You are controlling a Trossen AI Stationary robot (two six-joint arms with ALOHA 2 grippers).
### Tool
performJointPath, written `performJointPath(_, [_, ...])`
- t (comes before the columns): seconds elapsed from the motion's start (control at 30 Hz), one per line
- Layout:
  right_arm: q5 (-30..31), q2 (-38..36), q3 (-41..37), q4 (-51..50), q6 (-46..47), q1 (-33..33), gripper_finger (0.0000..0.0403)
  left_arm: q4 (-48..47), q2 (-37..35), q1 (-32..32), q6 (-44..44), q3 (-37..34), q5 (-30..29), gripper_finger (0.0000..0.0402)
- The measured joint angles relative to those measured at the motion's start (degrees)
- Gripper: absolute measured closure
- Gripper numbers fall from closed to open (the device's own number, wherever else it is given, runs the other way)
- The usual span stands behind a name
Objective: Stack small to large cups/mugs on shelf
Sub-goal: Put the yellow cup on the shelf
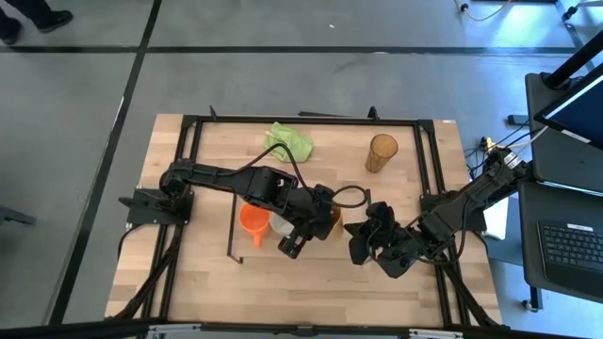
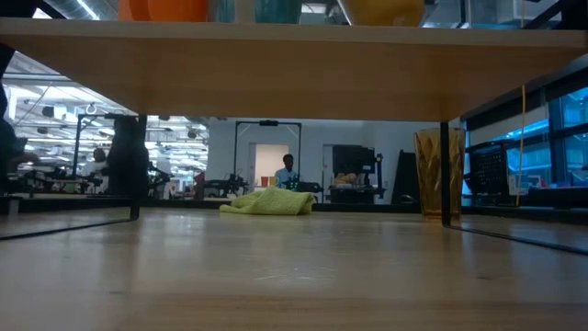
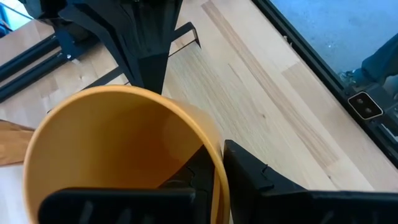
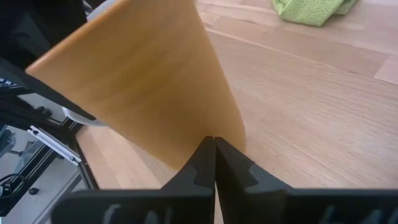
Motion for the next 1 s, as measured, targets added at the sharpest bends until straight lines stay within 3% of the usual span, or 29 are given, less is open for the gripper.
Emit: performJointPath(1.0, [-0.6,0.0,0.0,0.0,-0.3,0.0,0.0393,-1.4,0.0,0.9,-1.5,0.0,-0.4,0.0369])
